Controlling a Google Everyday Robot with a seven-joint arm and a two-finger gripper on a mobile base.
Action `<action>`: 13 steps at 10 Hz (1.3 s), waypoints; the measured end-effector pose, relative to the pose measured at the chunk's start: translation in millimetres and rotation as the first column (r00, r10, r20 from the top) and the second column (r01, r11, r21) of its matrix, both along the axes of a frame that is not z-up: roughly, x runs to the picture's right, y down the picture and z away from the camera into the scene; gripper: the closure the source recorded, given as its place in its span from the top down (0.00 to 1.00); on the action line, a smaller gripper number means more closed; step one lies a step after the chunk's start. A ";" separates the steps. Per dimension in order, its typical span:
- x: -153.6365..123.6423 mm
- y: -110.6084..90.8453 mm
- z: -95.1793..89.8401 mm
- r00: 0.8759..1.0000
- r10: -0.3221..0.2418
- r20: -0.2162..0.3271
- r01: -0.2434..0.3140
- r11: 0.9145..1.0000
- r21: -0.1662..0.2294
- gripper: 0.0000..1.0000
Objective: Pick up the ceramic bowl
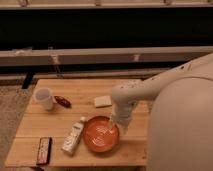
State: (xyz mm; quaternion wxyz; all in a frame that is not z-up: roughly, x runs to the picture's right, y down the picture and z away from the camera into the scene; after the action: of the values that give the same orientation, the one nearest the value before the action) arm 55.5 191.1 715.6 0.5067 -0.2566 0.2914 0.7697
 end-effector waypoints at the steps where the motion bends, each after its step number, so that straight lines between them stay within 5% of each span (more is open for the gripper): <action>1: -0.5 -1.1 -0.1 1.000 -0.004 0.013 0.004 1.000 -0.006 0.78; 3: 1.5 6.4 8.7 0.999 -0.005 0.032 0.006 1.000 -0.014 0.80; 7: 8.0 43.3 57.1 0.995 0.003 0.099 0.003 0.998 -0.057 0.80; 10: 12.9 49.7 67.6 0.989 0.009 0.145 0.001 0.997 -0.072 0.80; 13: 11.3 51.2 66.2 0.991 0.008 0.135 0.002 0.997 -0.074 0.58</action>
State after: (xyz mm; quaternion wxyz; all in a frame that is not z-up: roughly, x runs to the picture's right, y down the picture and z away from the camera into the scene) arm 66.8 242.4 781.8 0.5145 -0.3269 0.2844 0.7400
